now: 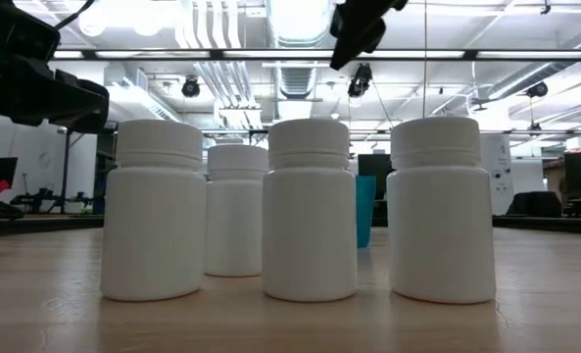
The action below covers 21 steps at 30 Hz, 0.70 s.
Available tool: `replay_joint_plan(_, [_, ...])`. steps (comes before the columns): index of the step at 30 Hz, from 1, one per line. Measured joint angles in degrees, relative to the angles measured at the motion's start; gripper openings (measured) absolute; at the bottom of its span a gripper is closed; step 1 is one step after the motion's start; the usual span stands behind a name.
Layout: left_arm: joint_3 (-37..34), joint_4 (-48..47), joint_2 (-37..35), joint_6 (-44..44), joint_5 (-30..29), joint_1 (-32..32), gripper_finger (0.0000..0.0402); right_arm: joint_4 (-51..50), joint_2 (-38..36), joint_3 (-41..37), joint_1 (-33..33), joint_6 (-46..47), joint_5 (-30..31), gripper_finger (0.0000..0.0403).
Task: Pick and place pill bottles into a basket
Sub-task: Put the white pill bottle into the blue bin
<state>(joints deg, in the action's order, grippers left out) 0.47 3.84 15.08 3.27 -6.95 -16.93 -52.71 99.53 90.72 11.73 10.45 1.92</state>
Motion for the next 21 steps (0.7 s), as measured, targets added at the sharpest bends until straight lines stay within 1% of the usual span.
replay_joint_plan(4, [0.00,0.07,-0.06,-0.05,1.38,0.00,0.0000,2.81,0.72,-2.59,3.57,2.74,2.66,0.0194])
replay_joint_plan(11, [0.00,0.01,0.04,-0.09,2.54,0.02,0.0000,8.16,0.59,-9.36,7.65,7.29,3.22,0.0194])
replay_joint_plan(16, [0.00,-0.02,0.03,-0.11,2.59,0.07,0.0000,11.52,0.45,-13.84,10.93,10.00,7.31,0.0194])
replay_joint_plan(21, [0.00,-0.01,0.05,-0.11,2.61,0.07,0.0000,14.12,-0.02,-16.37,13.30,12.95,9.10,0.0194])
